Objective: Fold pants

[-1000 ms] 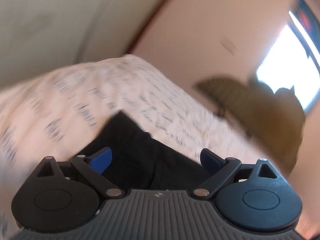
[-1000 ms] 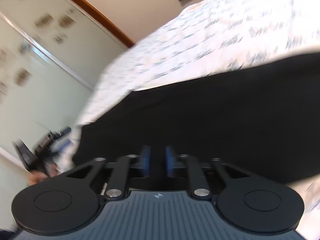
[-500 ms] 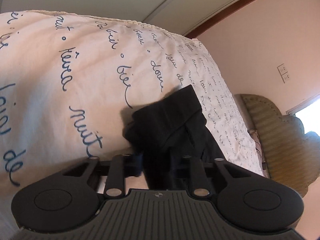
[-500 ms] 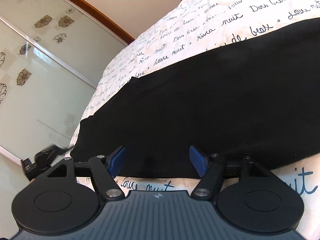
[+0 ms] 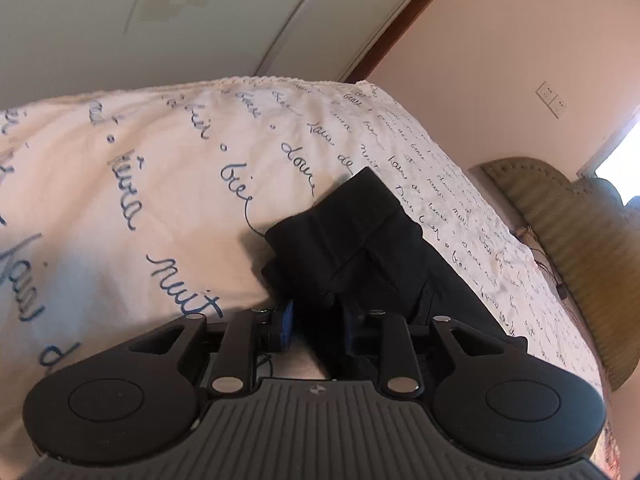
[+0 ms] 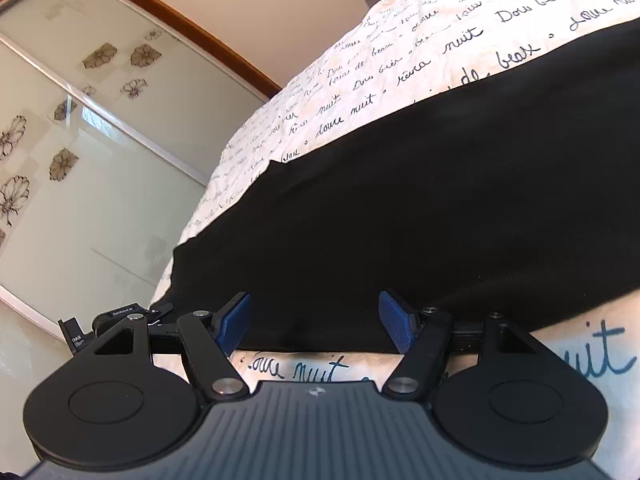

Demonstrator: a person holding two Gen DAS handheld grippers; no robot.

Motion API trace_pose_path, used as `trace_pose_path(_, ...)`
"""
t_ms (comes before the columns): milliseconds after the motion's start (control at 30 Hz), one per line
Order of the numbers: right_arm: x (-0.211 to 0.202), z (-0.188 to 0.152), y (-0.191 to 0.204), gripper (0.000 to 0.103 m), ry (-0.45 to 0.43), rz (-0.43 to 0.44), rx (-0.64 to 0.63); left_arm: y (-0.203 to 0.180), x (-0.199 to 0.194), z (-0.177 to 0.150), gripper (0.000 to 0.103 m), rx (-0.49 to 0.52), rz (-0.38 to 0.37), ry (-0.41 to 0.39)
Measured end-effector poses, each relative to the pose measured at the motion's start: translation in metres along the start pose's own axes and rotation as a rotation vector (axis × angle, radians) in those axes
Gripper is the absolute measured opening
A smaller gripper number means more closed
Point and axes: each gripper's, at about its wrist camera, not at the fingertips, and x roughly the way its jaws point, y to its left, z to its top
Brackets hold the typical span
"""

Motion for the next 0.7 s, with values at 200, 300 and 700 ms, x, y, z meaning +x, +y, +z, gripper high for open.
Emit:
trace_pose_path(200, -0.093, 0.002, -0.045, 0.07, -0.283, -0.056, 0.165, -0.036, -0.072, -0.008, 0.037, 0.219, 0.051, -0.241)
trace_pose_path(300, -0.153, 0.001, -0.085, 0.071, -0.456, -0.18, 0.273, -0.075, -0.084, -0.024, 0.042, 0.325, -0.029, -0.249)
trace_pose_path(700, -0.226, 0.017, -0.178, 0.069, -0.574, -0.278, 0.647, -0.255, -0.018, -0.181, 0.067, 0.75, -0.417, 0.004)
